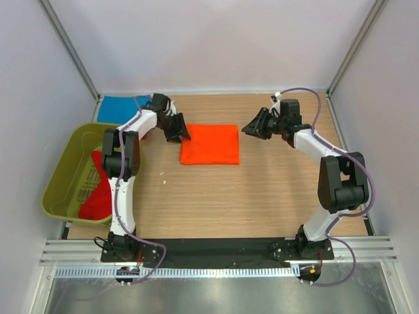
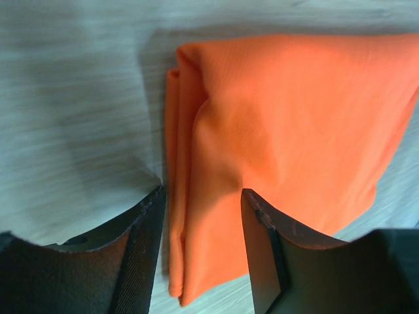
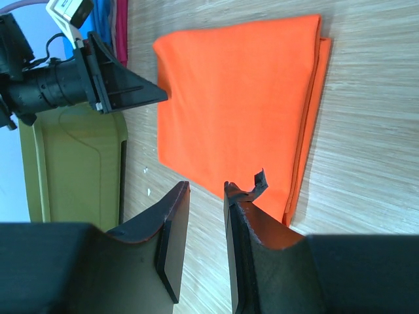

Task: Fold and stack the t-shirts
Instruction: Neatly place the folded tshirt to the corner

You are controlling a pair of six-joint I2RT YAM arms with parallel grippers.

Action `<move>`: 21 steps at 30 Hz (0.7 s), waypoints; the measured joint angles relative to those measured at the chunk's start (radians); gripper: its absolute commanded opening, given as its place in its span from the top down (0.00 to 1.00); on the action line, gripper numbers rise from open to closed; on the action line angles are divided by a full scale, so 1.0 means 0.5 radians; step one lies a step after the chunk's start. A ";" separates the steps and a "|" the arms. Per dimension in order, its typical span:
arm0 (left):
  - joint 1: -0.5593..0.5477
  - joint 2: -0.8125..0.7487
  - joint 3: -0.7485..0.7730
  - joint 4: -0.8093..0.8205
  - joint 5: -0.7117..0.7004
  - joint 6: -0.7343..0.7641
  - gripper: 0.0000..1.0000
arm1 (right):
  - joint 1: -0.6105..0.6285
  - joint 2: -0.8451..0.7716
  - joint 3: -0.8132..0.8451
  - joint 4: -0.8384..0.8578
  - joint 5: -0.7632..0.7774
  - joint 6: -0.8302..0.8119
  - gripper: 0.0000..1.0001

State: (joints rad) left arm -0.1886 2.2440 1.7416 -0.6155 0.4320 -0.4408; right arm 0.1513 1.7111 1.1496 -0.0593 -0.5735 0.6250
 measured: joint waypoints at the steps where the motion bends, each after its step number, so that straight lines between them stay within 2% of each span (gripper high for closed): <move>1: 0.001 0.020 0.023 0.008 0.014 -0.006 0.49 | 0.000 -0.012 -0.003 -0.003 0.000 -0.004 0.65; 15: -0.011 0.081 0.059 0.119 0.097 -0.114 0.55 | 0.000 -0.069 -0.034 0.011 0.000 -0.010 0.65; 19: -0.048 0.099 0.072 0.150 0.076 -0.128 0.65 | 0.000 -0.070 -0.041 0.012 0.000 -0.011 0.65; 20: -0.062 0.100 0.072 0.158 0.056 -0.134 0.77 | 0.000 -0.071 -0.041 0.012 0.000 -0.012 0.65; 21: -0.078 0.103 0.073 0.163 0.036 -0.142 0.85 | 0.000 -0.072 -0.042 0.012 0.000 -0.013 0.65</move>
State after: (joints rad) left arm -0.2276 2.2955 1.7782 -0.5343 0.4500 -0.5117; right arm 0.1513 1.6752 1.1286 -0.0532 -0.5735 0.6186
